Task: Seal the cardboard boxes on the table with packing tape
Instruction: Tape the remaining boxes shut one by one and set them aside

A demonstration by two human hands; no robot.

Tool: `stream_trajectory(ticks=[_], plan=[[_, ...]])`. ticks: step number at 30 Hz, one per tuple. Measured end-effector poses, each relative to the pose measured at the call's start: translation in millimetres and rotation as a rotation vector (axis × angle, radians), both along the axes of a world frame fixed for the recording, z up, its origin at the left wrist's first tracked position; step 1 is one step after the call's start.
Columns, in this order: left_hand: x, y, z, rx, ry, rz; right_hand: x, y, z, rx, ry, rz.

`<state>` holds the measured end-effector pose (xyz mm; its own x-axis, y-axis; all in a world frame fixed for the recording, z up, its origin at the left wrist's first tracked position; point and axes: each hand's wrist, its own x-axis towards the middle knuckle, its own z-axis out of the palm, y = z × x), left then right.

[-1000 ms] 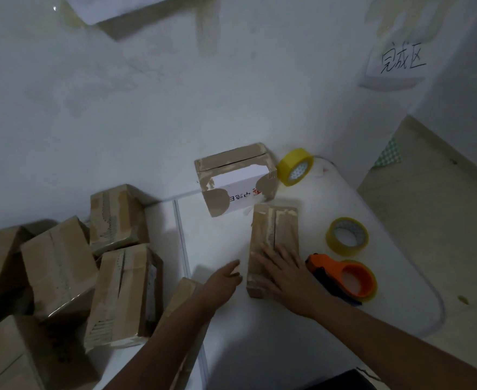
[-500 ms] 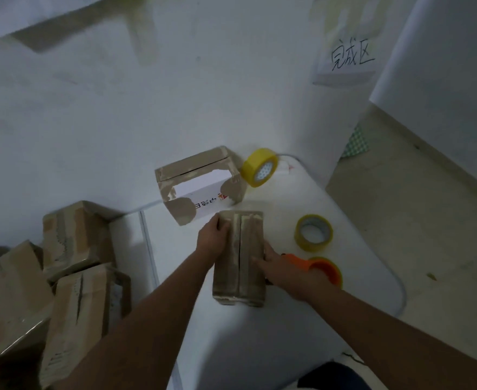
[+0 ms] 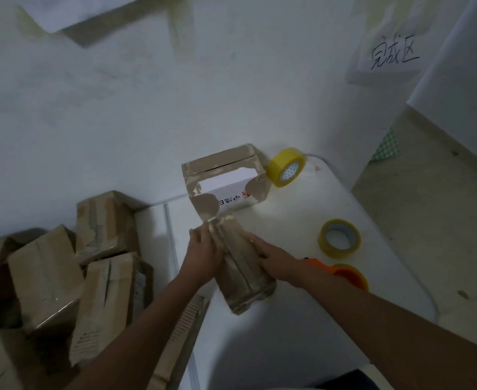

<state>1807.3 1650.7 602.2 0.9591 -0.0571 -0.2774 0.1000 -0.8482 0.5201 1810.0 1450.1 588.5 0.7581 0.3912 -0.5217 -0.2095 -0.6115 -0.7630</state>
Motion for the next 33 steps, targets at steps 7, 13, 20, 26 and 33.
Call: stream_trajectory(ticks=[7,13,20,26,33], plan=[[-7,18,4,0.509,0.04,-0.73,6,-1,-8,-0.009,-0.096,-0.117],[11,20,-5,0.586,0.091,-0.795,2,-21,-16,-0.118,-0.048,-0.171],[26,60,1,0.694,0.069,-0.567,2,-5,-13,-0.053,-0.012,-0.284],[26,31,14,0.43,0.187,-0.251,0,20,-14,0.082,0.055,-0.31],[9,18,-24,0.505,0.095,-0.212,11,12,-16,0.041,0.018,-0.303]])
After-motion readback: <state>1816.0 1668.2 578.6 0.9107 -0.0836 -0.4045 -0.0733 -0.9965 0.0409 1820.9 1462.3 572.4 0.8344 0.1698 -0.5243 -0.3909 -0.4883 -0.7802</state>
